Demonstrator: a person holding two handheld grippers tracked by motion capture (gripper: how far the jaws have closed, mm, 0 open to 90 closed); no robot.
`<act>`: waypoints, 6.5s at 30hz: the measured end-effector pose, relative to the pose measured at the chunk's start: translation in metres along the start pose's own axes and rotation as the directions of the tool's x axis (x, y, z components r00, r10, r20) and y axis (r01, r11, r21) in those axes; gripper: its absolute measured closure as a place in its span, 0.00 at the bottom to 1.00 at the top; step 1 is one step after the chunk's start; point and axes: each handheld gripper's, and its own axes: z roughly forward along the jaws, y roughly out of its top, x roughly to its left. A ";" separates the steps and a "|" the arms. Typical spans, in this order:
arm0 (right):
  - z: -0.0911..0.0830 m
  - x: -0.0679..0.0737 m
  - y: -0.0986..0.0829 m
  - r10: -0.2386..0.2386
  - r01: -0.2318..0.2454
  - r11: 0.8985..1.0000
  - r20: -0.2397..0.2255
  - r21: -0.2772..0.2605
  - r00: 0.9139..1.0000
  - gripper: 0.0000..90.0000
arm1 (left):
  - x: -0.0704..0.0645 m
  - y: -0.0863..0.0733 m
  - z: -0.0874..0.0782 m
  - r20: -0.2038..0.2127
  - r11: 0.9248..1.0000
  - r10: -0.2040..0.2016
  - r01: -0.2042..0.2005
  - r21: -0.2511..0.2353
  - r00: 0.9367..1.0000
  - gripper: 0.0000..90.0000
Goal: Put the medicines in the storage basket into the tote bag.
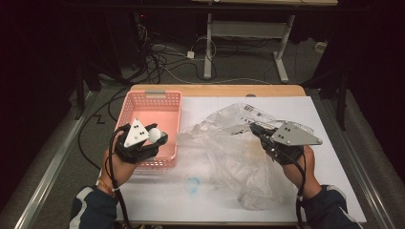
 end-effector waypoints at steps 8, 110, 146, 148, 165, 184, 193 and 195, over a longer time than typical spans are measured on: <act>0.000 0.002 0.000 -0.004 0.004 1.000 0.002 0.011 1.000 1.00 | -0.063 0.023 0.007 0.139 0.987 0.147 -0.136 -0.084 0.979 0.53; -0.047 0.010 -0.041 0.056 -0.050 0.997 -0.122 0.055 0.991 0.46 | -0.068 -0.004 0.053 0.155 0.989 0.088 -0.105 0.104 0.984 0.93; -0.074 0.060 -0.120 -0.078 0.182 0.935 -0.322 0.306 0.943 0.98 | -0.079 -0.014 0.051 0.187 0.991 0.070 -0.090 0.099 0.980 0.93; -0.077 0.058 -0.114 -0.082 0.163 0.951 -0.294 0.262 0.952 0.99 | -0.079 -0.011 0.048 0.193 0.993 0.070 -0.087 0.082 0.979 0.93; -0.099 0.022 -0.063 -0.115 0.116 0.993 -0.047 0.010 0.992 1.00 | -0.068 0.033 0.007 0.128 0.992 0.061 -0.046 -0.121 0.990 0.93; -0.089 -0.062 -0.038 -0.022 0.032 0.998 0.201 -0.046 0.979 1.00 | -0.046 0.067 0.026 0.036 0.981 0.037 -0.029 -0.192 0.999 0.93; -0.061 -0.066 -0.039 -0.007 0.015 0.999 0.230 -0.030 0.973 1.00 | -0.047 0.071 0.032 0.010 0.977 0.015 -0.013 -0.213 1.000 0.94; -0.055 -0.069 -0.039 -0.005 0.012 1.000 0.237 -0.026 0.972 1.00 | -0.046 0.073 0.030 0.007 0.975 0.013 -0.011 -0.223 1.000 0.94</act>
